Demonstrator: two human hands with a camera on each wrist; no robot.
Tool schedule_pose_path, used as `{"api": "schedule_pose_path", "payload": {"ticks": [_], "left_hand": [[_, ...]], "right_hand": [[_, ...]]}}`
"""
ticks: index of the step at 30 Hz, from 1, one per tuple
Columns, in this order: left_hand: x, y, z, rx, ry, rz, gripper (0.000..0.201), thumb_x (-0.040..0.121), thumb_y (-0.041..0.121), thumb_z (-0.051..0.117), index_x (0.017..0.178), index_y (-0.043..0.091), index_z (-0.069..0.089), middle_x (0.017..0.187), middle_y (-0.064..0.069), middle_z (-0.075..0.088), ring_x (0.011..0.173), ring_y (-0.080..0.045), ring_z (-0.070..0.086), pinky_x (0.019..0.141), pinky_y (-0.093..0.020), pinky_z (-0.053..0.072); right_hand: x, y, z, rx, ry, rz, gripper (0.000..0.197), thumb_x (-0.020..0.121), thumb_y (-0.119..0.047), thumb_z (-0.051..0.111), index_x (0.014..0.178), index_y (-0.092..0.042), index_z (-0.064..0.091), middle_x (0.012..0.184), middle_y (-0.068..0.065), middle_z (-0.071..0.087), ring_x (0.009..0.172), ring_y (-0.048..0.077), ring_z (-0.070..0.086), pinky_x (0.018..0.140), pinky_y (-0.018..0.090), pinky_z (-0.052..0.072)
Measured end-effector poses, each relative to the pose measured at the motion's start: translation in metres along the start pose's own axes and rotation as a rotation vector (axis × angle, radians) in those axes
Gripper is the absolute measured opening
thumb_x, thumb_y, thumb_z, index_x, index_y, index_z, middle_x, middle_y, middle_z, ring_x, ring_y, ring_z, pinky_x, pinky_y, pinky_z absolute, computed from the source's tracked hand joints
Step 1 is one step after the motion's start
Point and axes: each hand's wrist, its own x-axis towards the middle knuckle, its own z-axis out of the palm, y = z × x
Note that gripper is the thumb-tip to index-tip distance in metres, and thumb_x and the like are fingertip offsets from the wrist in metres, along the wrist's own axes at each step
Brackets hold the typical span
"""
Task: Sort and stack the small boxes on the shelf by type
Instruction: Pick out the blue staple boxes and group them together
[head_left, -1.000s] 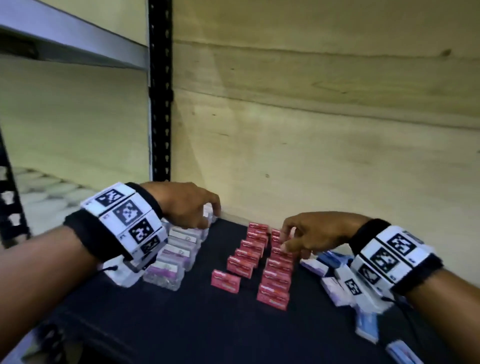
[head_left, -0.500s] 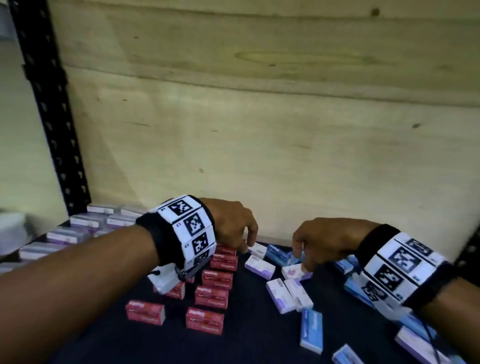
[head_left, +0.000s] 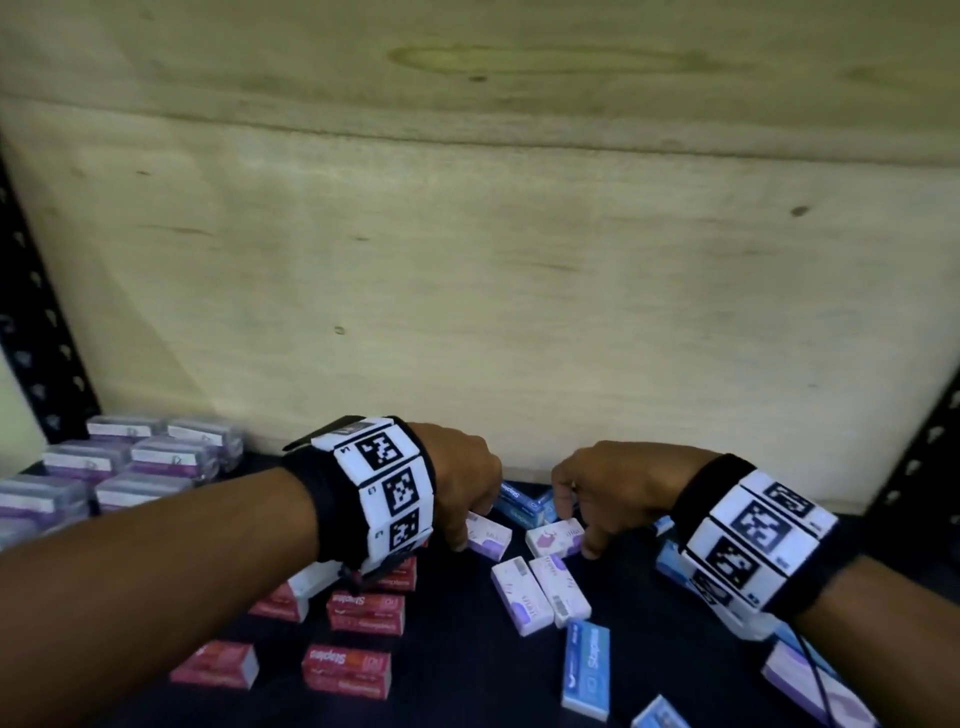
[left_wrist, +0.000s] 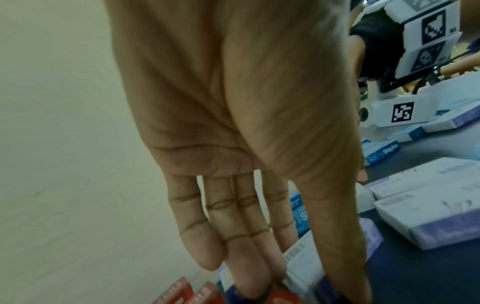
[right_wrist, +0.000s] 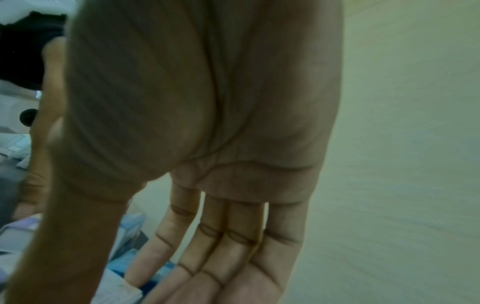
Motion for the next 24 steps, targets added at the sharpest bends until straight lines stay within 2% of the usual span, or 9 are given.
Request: {"api": "schedule_pose_path", "payload": {"ticks": [5,8,10,12,14,16,19,22,24], "left_hand": [[-0.001,0.004,-0.006,-0.012,-0.033,-0.003,0.044,0.081,0.037,0.076,0.113,0.009,0.067,0.096,-0.005,0.060,0.075,-0.017,0.048,0.048,-0.023,0.031],[-0.009,0.006,-0.013,-0.013,-0.012,-0.024,0.042,0.080,0.040,0.075,0.114,0.016,0.065,0.086,0.006,0.056,0.077,-0.015,0.049,0.052,-0.022,0.034],[-0.013,0.008,-0.021,-0.022,-0.004,-0.018,0.043,0.080,0.043,0.075,0.114,0.019,0.065,0.079,0.011,0.052,0.080,-0.015,0.052,0.062,-0.025,0.042],[-0.012,0.012,-0.030,-0.045,0.019,0.009,0.043,0.078,0.045,0.076,0.111,0.020,0.066,0.082,0.010,0.056,0.084,-0.016,0.055,0.072,-0.029,0.048],[-0.007,0.021,-0.040,-0.059,0.065,0.048,0.040,0.077,0.048,0.076,0.104,0.021,0.064,0.091,0.009,0.059,0.087,-0.015,0.056,0.077,-0.031,0.050],[0.002,0.033,-0.049,-0.062,0.109,0.088,0.036,0.078,0.050,0.074,0.099,0.024,0.060,0.099,0.008,0.061,0.087,-0.015,0.056,0.074,-0.029,0.047],[0.022,0.062,-0.062,-0.049,0.147,0.145,0.040,0.082,0.051,0.071,0.107,0.021,0.061,0.108,0.004,0.063,0.087,-0.016,0.056,0.070,-0.028,0.044],[0.044,0.094,-0.070,-0.036,0.175,0.195,0.043,0.084,0.049,0.070,0.113,0.018,0.063,0.110,0.001,0.062,0.088,-0.019,0.055,0.070,-0.029,0.041],[0.061,0.112,-0.075,-0.037,0.210,0.220,0.043,0.083,0.050,0.070,0.111,0.017,0.064,0.110,-0.001,0.063,0.092,-0.022,0.059,0.069,-0.029,0.042]], "right_hand": [[-0.004,-0.001,0.000,-0.031,-0.029,-0.015,0.036,0.074,-0.034,0.083,0.101,-0.024,0.060,0.082,-0.010,0.057,0.082,0.015,0.056,0.068,0.028,0.047],[-0.014,0.004,-0.004,-0.031,-0.011,-0.004,0.037,0.073,-0.035,0.081,0.103,-0.019,0.063,0.084,-0.009,0.060,0.082,0.015,0.058,0.071,0.030,0.049],[-0.024,0.013,-0.010,-0.019,0.013,0.028,0.037,0.071,-0.037,0.080,0.099,-0.022,0.062,0.086,-0.008,0.062,0.087,0.018,0.061,0.077,0.033,0.052],[-0.035,0.027,-0.016,-0.007,0.023,0.078,0.037,0.071,-0.040,0.080,0.098,-0.022,0.061,0.089,-0.006,0.063,0.090,0.020,0.062,0.079,0.035,0.052],[-0.049,0.047,-0.020,0.007,0.019,0.134,0.039,0.074,-0.040,0.079,0.102,-0.020,0.062,0.088,-0.006,0.062,0.085,0.018,0.060,0.075,0.033,0.050],[-0.062,0.070,-0.021,0.028,0.018,0.203,0.039,0.075,-0.039,0.077,0.104,-0.016,0.065,0.089,-0.006,0.064,0.079,0.015,0.057,0.072,0.030,0.048],[-0.083,0.110,-0.014,0.081,0.029,0.347,0.039,0.074,-0.039,0.077,0.103,-0.015,0.070,0.094,0.002,0.074,0.075,0.016,0.060,0.067,0.026,0.048],[-0.100,0.143,-0.003,0.119,-0.001,0.495,0.037,0.074,-0.038,0.075,0.101,-0.012,0.073,0.077,0.001,0.071,0.062,0.015,0.057,0.059,0.022,0.046],[-0.108,0.163,0.007,0.116,-0.013,0.575,0.033,0.075,-0.040,0.074,0.092,-0.012,0.073,0.068,-0.003,0.064,0.060,0.013,0.056,0.067,0.026,0.052]]}}
